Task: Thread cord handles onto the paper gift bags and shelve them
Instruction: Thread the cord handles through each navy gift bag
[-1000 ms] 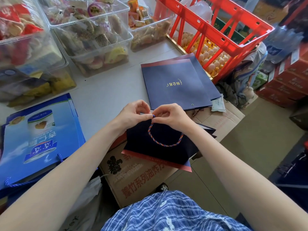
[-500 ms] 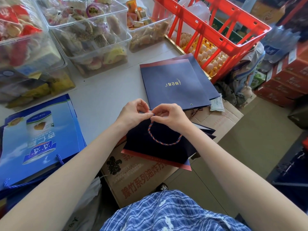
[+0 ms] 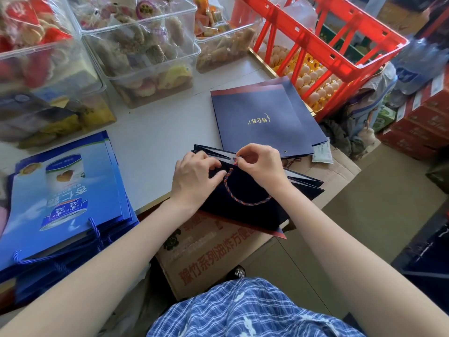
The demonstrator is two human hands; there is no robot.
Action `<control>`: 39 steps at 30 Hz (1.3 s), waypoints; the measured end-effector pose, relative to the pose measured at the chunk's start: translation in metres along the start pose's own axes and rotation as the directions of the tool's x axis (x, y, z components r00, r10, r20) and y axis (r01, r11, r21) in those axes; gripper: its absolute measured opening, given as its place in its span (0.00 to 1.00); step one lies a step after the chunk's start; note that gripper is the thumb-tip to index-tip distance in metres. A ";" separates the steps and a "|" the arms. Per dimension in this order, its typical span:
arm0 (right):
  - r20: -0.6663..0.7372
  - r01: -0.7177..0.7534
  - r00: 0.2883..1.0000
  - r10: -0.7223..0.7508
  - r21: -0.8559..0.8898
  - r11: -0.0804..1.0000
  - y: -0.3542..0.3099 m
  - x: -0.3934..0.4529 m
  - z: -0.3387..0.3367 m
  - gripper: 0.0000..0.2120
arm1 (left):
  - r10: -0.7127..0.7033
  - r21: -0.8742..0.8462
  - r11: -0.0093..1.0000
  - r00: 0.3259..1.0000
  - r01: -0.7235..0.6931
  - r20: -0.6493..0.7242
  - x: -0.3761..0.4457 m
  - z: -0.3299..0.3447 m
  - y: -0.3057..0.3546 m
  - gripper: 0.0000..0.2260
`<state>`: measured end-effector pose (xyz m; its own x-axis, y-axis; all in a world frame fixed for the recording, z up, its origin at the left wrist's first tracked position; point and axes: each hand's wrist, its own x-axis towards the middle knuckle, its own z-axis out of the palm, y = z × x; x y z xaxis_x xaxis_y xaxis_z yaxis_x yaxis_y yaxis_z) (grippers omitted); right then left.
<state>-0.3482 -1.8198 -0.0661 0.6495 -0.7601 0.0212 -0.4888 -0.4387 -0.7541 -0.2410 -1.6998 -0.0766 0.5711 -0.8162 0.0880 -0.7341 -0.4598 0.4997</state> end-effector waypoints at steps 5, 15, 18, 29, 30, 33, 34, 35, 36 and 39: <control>0.020 -0.015 1.000 0.014 0.064 0.998 -0.004 -0.002 0.001 0.02 | -0.231 -0.122 0.962 0.966 0.244 0.112 0.004 0.010 0.014 0.14; 0.026 0.050 0.998 -0.051 0.028 0.998 0.004 -0.003 -0.008 0.03 | -0.251 -0.303 0.900 0.940 0.314 0.230 0.016 0.009 0.020 0.09; 0.090 0.059 0.994 -0.058 -0.015 0.998 0.005 -0.001 -0.009 0.04 | -0.242 -0.333 0.887 0.937 0.319 0.254 0.013 0.006 0.019 0.08; 0.085 0.040 0.996 -0.036 -0.054 0.998 0.025 0.005 -0.027 0.16 | -0.197 -0.503 0.791 0.924 0.348 0.328 0.008 -0.004 -0.002 0.08; 0.084 0.062 0.995 -0.055 -0.085 0.994 0.028 0.005 -0.027 0.14 | -0.188 -0.504 0.792 0.923 0.344 0.335 0.008 -0.005 -0.003 0.08; 0.108 0.071 0.993 -0.053 -0.166 0.984 0.026 0.010 -0.026 0.11 | -0.148 -0.491 0.808 0.919 0.325 0.365 0.007 -0.008 -0.006 0.08; 0.149 0.049 0.989 -0.022 -0.176 0.983 0.023 0.013 -0.026 0.11 | -0.131 -0.490 0.813 0.918 0.315 0.374 0.006 -0.008 -0.008 0.08; 0.199 0.020 0.980 0.013 -0.164 0.986 0.020 0.015 -0.026 0.13 | -0.115 -0.483 0.821 0.917 0.305 0.383 0.005 -0.009 -0.010 0.08; 0.240 0.000 0.970 0.036 -0.148 0.989 0.016 0.015 -0.026 0.15 | -0.106 -0.466 0.835 0.917 0.292 0.384 0.004 -0.010 -0.012 0.08; 0.269 0.046 0.963 -0.005 -0.147 0.988 0.010 0.013 -0.023 0.16 | -0.144 -0.429 0.872 0.961 0.236 0.238 0.006 -0.018 -0.013 0.07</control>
<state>-0.3576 -1.8453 -0.0584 0.7847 -0.6010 -0.1519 -0.5384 -0.5392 -0.6476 -0.2217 -1.6921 -0.0668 0.5668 -0.8012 -0.1919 -0.3477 -0.4438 0.8259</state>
